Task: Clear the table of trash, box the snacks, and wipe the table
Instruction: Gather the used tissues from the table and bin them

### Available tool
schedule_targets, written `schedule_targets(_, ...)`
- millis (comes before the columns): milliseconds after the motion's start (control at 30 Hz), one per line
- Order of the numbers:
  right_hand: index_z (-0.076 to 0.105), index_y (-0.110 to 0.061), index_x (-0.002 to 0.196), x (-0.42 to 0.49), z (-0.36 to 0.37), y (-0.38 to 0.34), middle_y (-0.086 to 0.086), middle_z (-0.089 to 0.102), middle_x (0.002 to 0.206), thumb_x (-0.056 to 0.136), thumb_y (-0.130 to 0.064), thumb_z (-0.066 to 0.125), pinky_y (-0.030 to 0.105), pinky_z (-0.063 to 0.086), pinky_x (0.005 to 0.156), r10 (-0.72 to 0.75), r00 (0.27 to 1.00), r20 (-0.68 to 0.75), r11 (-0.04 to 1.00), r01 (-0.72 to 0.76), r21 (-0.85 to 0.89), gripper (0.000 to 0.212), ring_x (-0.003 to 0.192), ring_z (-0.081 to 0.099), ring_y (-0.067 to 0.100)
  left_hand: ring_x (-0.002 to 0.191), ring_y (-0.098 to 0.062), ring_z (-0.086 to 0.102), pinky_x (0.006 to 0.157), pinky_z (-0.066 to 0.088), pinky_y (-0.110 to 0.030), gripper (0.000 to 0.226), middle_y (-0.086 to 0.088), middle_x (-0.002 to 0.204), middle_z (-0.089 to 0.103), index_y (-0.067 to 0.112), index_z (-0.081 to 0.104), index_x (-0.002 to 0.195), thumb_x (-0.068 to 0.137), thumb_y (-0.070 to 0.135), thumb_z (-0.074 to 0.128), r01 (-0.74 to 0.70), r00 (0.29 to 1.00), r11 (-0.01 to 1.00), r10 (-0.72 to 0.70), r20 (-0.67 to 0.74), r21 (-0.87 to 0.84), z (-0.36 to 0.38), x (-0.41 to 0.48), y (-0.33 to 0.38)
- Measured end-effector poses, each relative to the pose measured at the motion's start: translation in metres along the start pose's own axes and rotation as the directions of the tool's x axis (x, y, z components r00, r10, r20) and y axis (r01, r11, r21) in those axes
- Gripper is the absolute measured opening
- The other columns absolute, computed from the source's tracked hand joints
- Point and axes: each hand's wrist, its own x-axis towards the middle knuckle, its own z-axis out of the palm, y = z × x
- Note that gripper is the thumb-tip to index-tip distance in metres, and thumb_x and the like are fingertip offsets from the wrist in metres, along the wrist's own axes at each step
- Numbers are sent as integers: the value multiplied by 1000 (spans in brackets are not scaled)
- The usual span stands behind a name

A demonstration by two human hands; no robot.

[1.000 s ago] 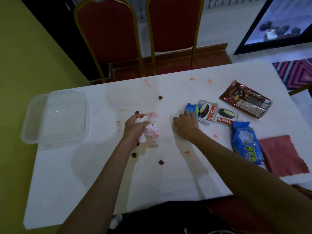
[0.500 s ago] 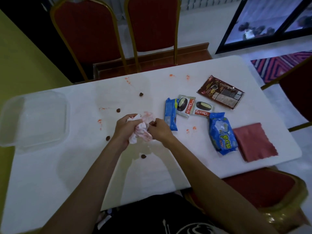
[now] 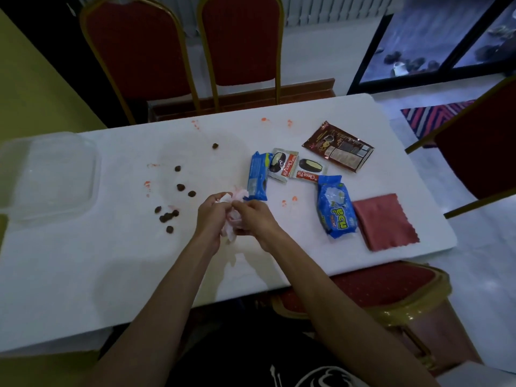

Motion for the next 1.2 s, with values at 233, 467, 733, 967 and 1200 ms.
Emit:
schedule_targets(233,63,-7,111,-13,22,22,0,68,83,87,-28,70,14,44,43,-92,991,-97,940,54,-338,33,69,64,8,85,-24,67,59,51,-24,27,-12,108,72,16,70,109,89,7,54,21,988,998,-31,-149,-66,-24,-28,-17)
schedule_targets(467,68,-17,76,-45,70,33,-1,68,75,87,-19,70,36,60,74,-211,976,45,882,211,-422,12,74,68,13,88,-22,69,66,55,-30,31,-4,101,72,17,68,114,88,7,54,-34,945,984,-25,-325,-176,-74,-56,-34)
schedule_targets(733,65,-16,95,-73,158,59,-2,68,92,84,-29,68,41,60,84,-201,940,274,787,322,-527,17,88,67,15,88,-23,70,67,56,-30,25,-6,98,73,16,71,106,87,8,56,-135,832,923,-93,-547,-361,-159,-86,-67)
schedule_targets(967,66,-11,112,-115,221,93,1,67,112,93,-28,62,24,45,87,-156,826,542,579,521,-628,26,96,58,12,87,-27,70,56,50,-26,28,-9,97,73,15,69,111,89,8,52,-166,707,869,-225,-670,-466,-233,-119,-105)
schedule_targets(1200,72,-15,103,-140,279,147,2,70,107,92,-24,60,27,48,87,-70,752,656,386,627,-677,19,98,64,18,71,-24,65,55,49,-27,19,-12,82,69,8,68,89,84,3,50,-176,658,822,-311,-686,-542,-296,-161,-160)
